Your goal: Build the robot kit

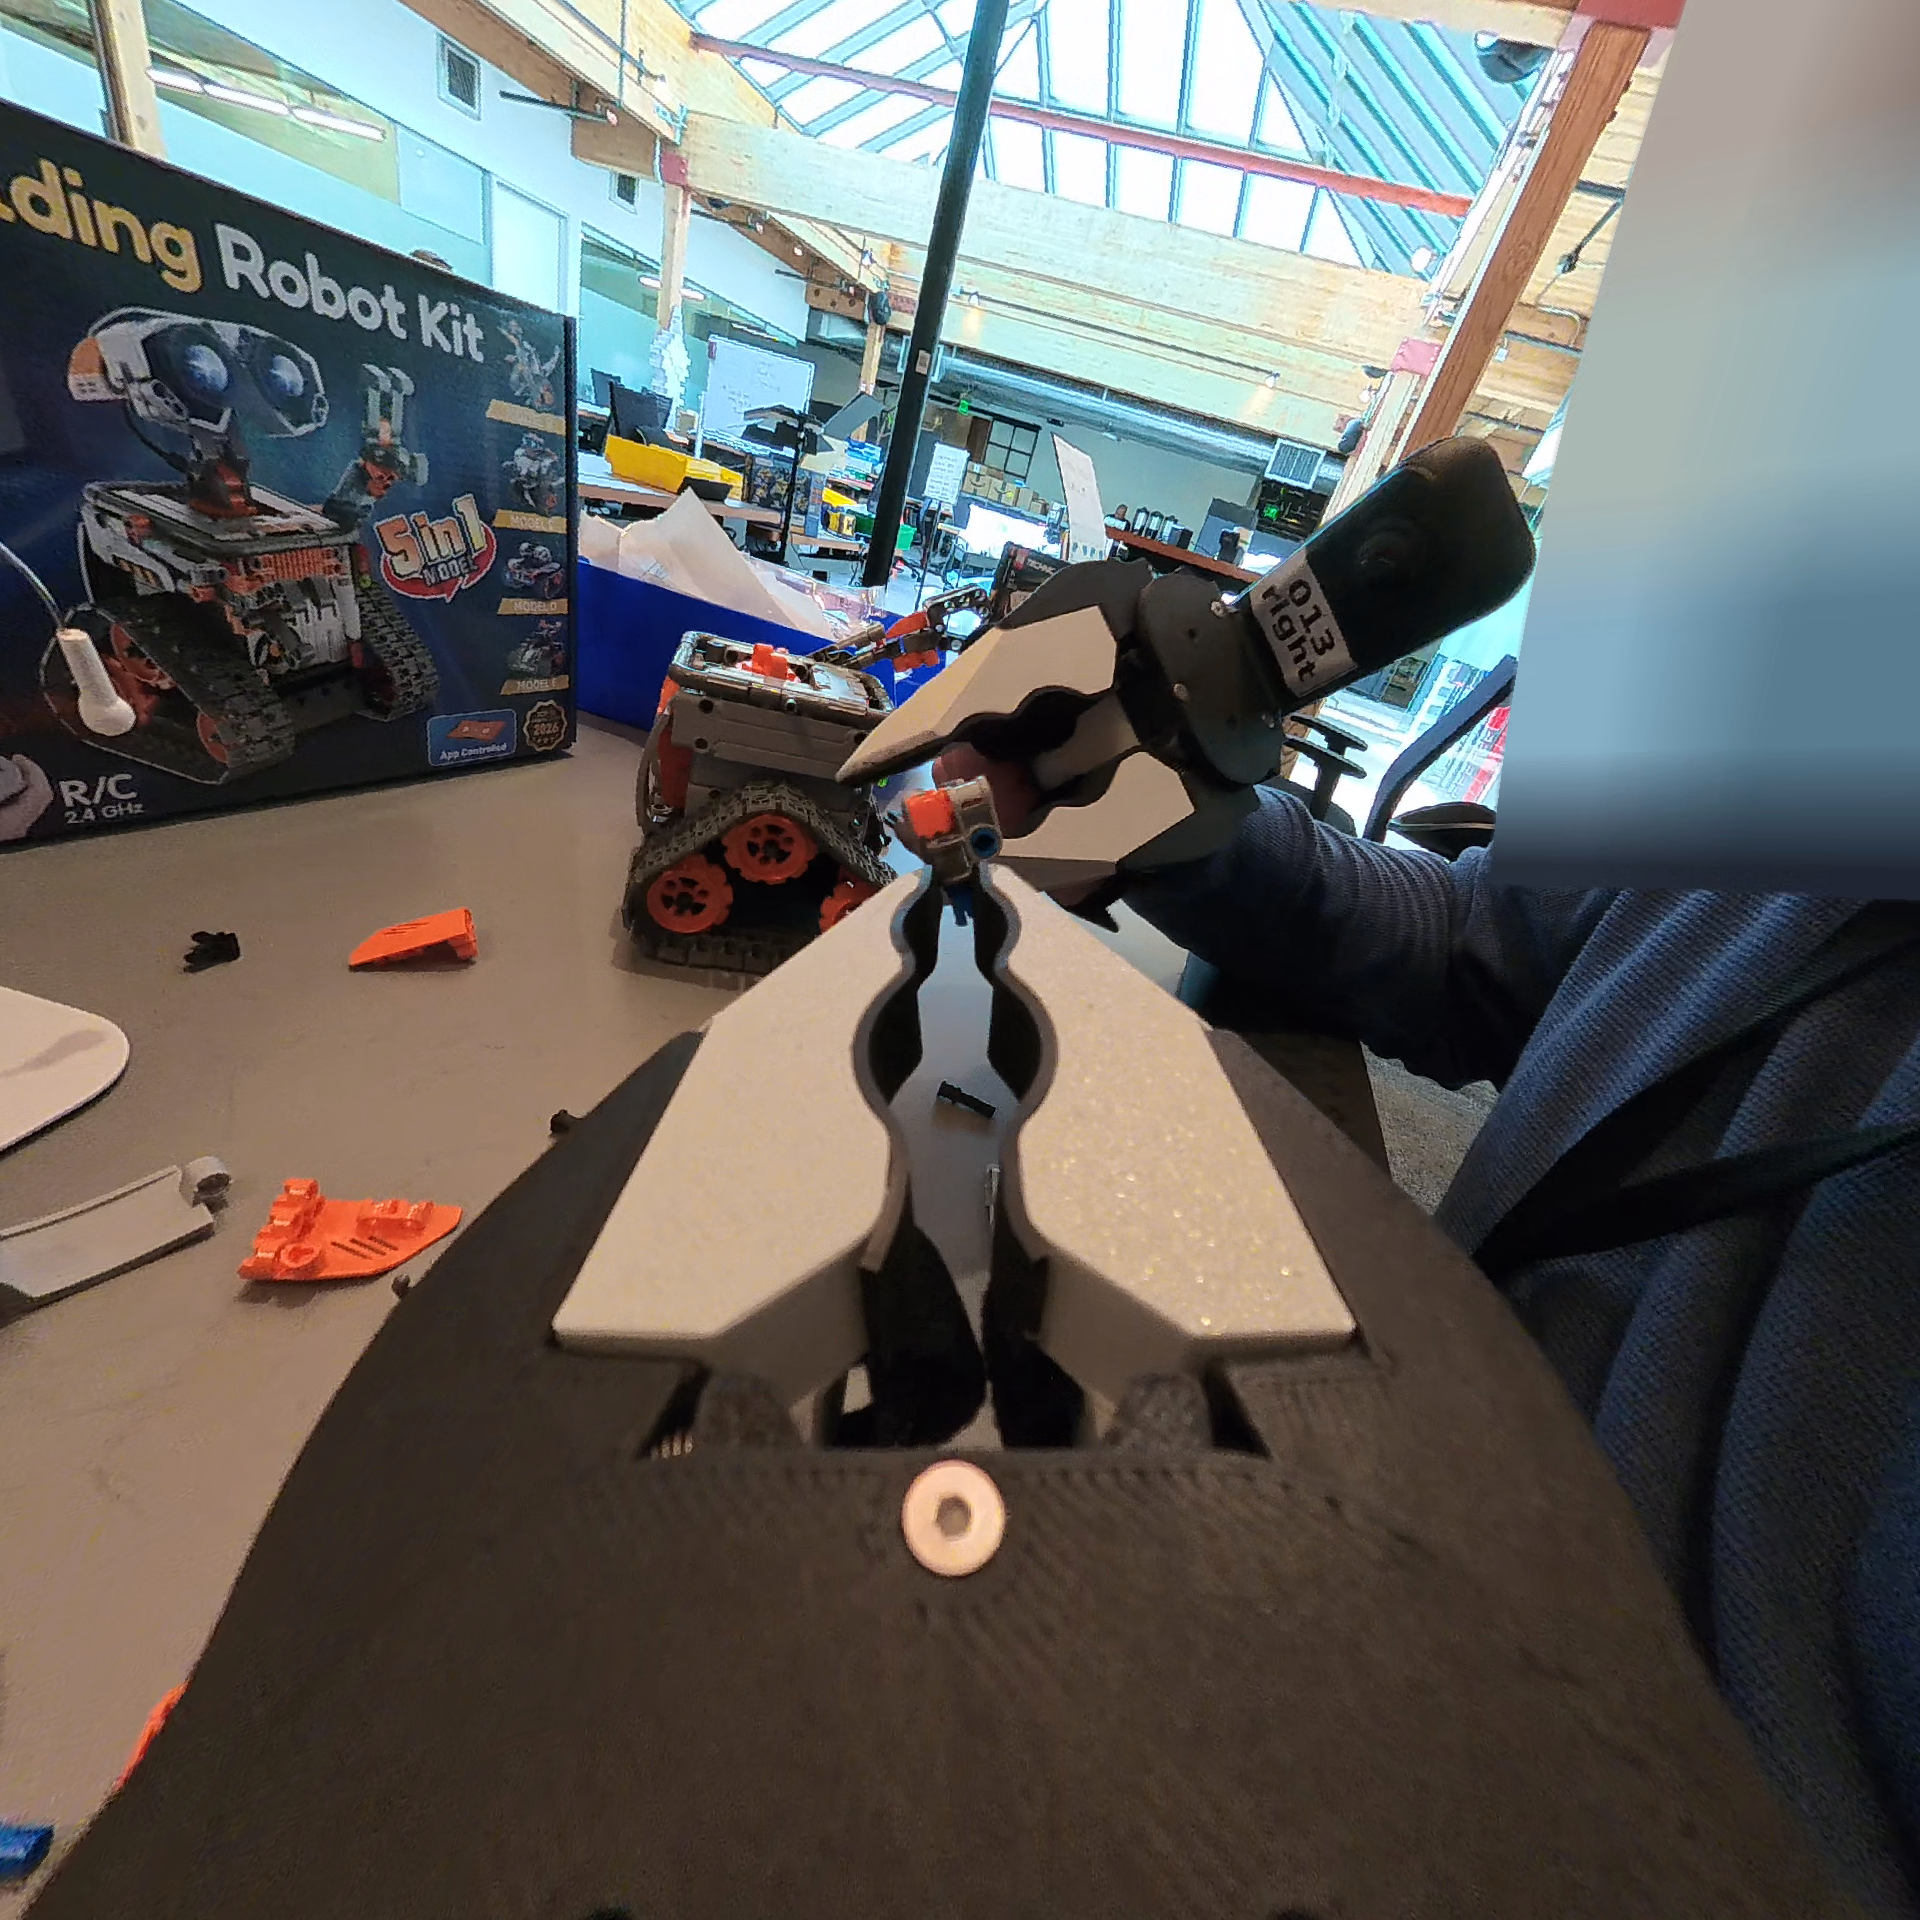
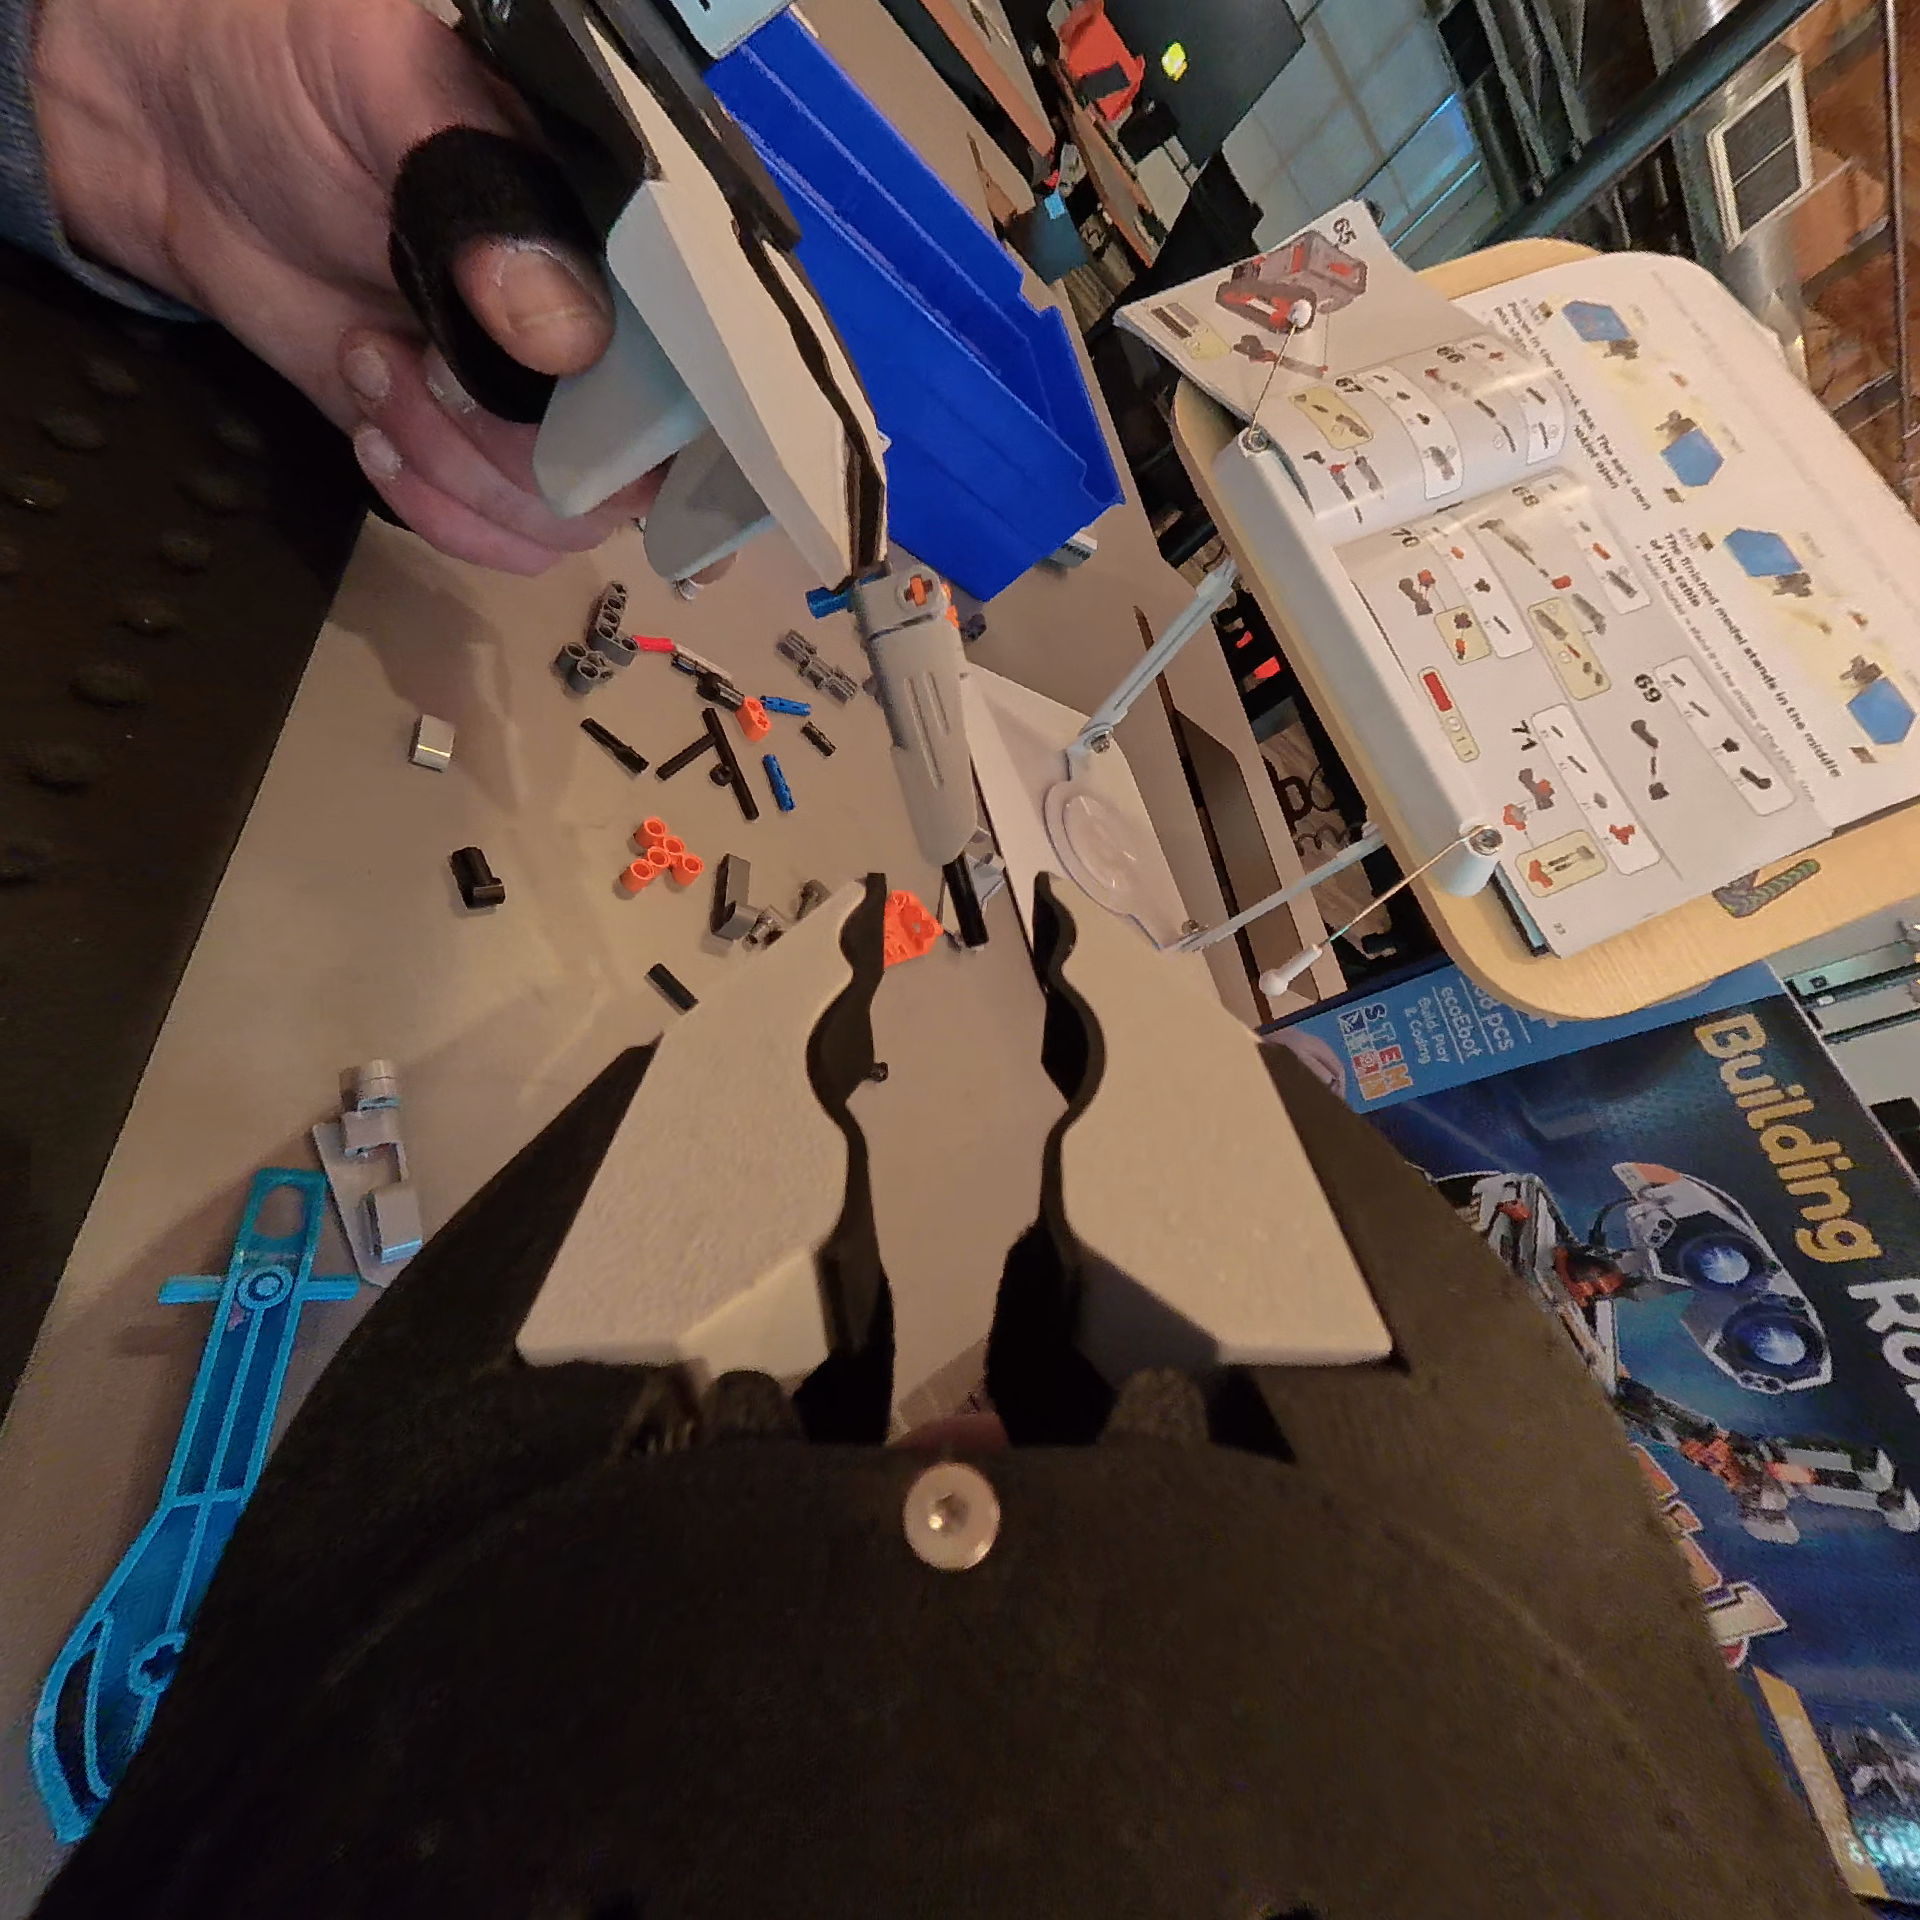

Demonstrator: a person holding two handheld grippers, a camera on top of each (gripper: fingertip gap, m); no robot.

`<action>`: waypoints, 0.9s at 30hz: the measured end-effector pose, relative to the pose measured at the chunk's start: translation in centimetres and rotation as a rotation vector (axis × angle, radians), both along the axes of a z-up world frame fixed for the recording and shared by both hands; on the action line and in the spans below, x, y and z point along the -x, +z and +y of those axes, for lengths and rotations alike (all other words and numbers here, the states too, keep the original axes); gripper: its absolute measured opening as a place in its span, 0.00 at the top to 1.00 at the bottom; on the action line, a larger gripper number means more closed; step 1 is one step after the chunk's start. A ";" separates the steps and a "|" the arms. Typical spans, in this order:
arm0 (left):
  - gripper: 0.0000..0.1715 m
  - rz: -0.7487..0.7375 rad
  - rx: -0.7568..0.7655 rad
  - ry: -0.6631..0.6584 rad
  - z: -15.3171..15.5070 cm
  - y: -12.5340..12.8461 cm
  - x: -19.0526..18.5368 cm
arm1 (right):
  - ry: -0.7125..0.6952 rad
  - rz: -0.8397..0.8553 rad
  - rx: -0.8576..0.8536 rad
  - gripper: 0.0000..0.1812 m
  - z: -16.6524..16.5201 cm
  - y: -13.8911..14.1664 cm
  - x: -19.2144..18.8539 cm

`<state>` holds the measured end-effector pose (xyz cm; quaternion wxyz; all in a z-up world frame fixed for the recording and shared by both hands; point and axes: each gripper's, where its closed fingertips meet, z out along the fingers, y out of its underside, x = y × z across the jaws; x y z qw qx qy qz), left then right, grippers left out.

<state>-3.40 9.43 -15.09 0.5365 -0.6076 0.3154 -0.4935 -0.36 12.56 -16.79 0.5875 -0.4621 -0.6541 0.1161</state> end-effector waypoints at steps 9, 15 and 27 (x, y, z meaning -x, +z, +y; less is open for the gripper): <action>0.98 0.011 0.008 -0.030 -0.2 -0.3 -0.5 | 0.030 -0.020 -0.019 0.98 -0.6 -0.4 0.1; 0.97 0.022 0.005 -0.016 0.0 -0.5 -0.5 | 0.027 -0.026 -0.006 0.99 -0.4 -0.6 0.1; 0.92 0.090 -0.087 0.081 0.6 -0.6 0.1 | 0.037 0.028 0.197 0.99 0.0 -0.6 -0.2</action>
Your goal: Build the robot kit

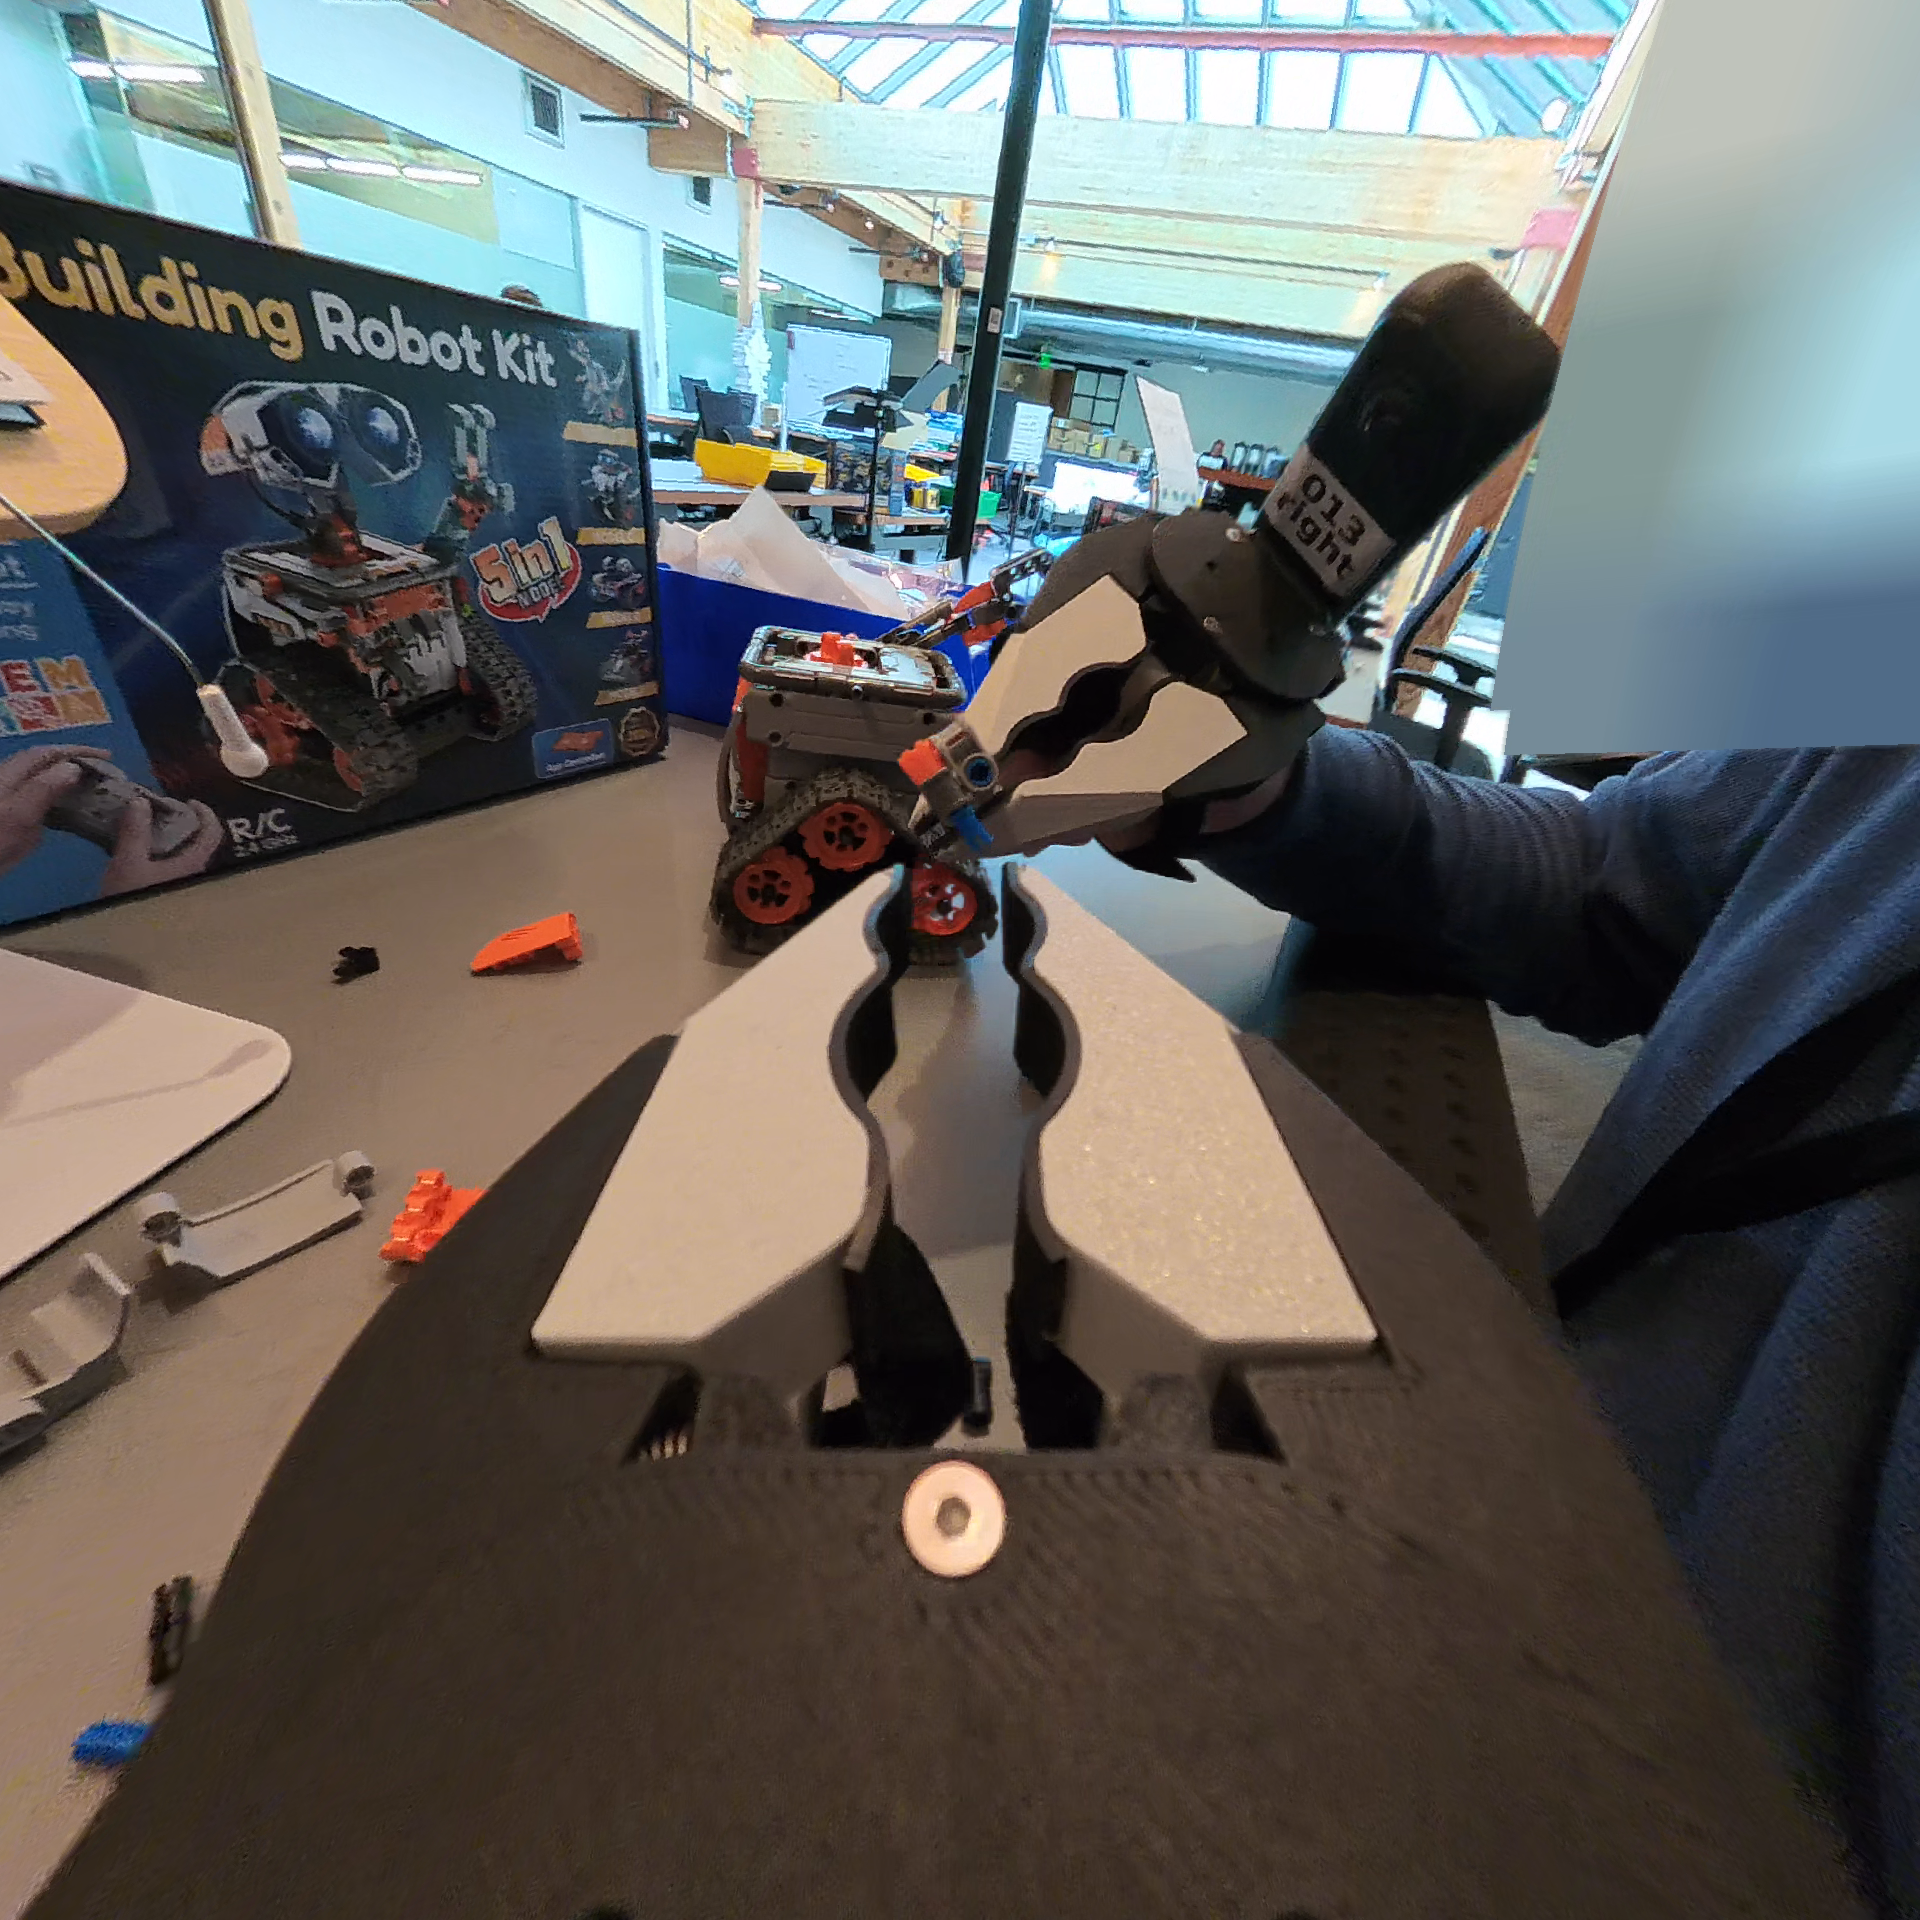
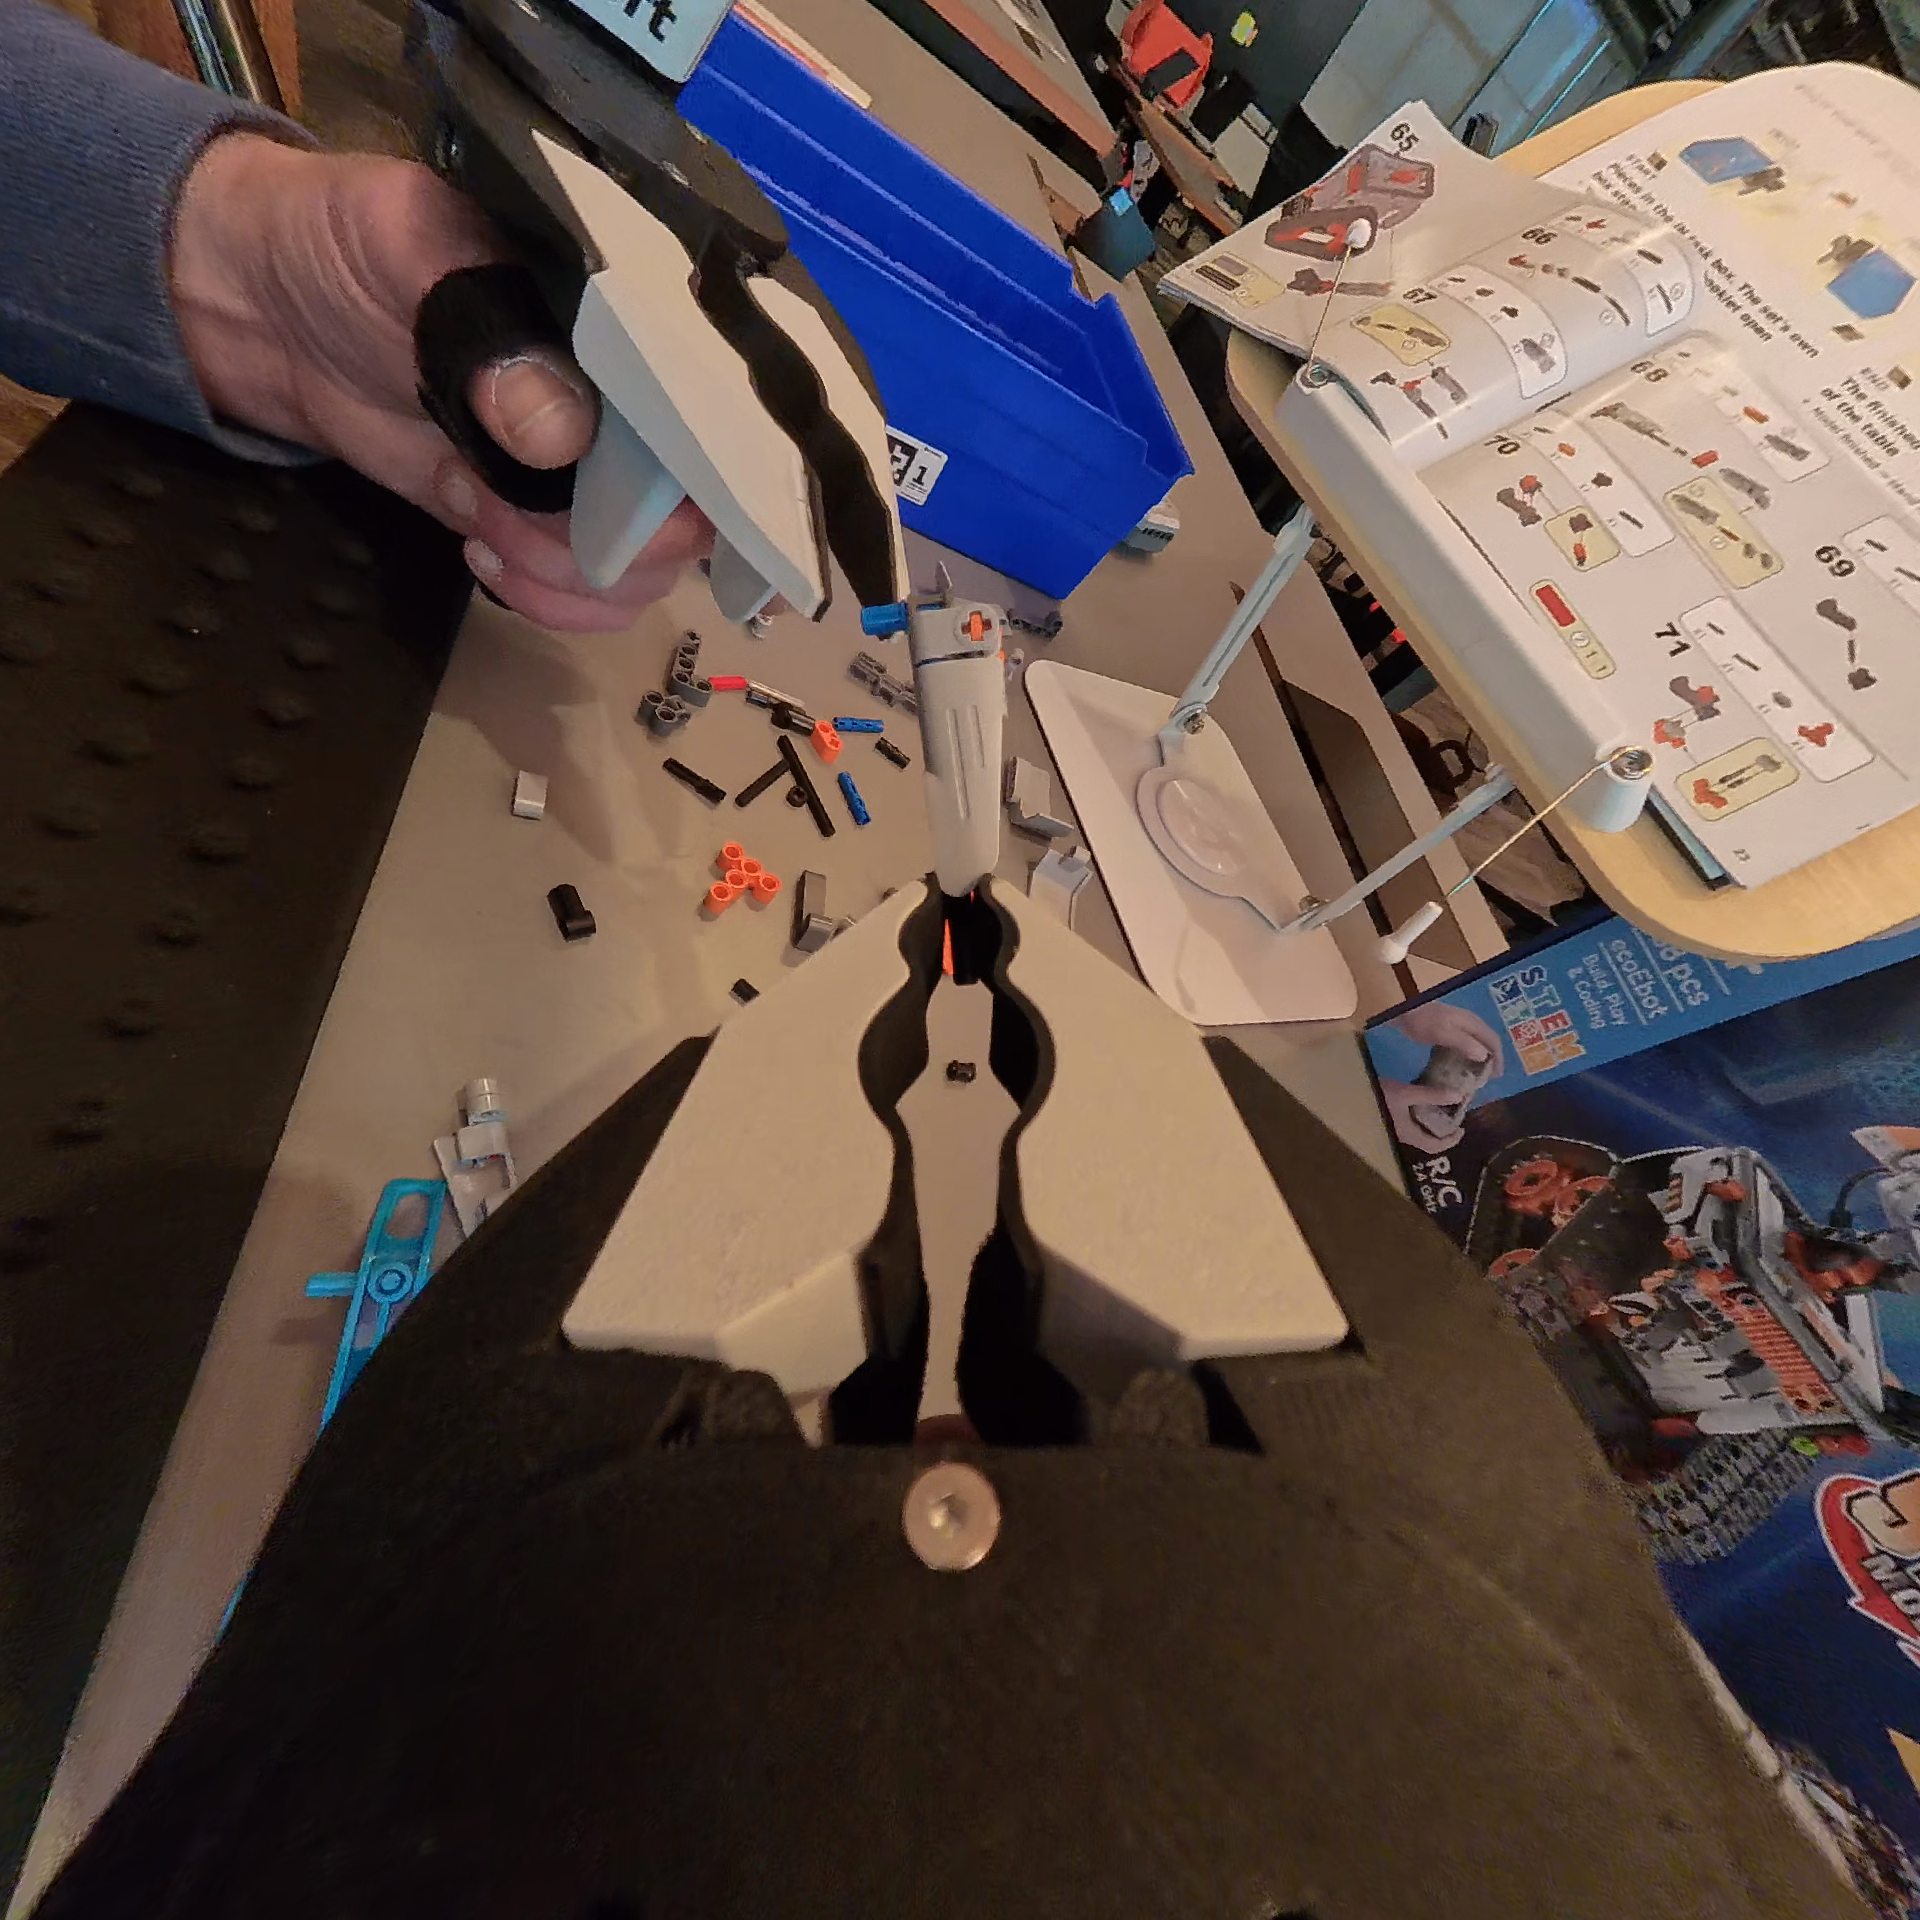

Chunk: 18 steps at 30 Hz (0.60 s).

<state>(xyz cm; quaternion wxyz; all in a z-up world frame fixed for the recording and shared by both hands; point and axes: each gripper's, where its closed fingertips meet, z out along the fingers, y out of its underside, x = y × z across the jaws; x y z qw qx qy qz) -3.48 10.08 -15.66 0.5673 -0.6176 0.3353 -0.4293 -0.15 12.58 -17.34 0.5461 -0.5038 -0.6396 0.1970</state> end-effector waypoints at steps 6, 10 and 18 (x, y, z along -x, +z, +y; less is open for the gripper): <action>0.89 0.049 -0.037 0.025 0.1 -0.4 -0.2 | -0.003 -0.005 0.044 0.99 0.2 -0.3 0.0; 0.89 0.058 -0.049 0.036 0.1 -0.4 -0.2 | -0.002 -0.003 0.059 0.99 0.2 -0.3 0.0; 0.89 0.078 -0.067 0.061 0.3 -0.5 -0.1 | 0.002 0.003 0.093 0.99 0.2 -0.2 0.0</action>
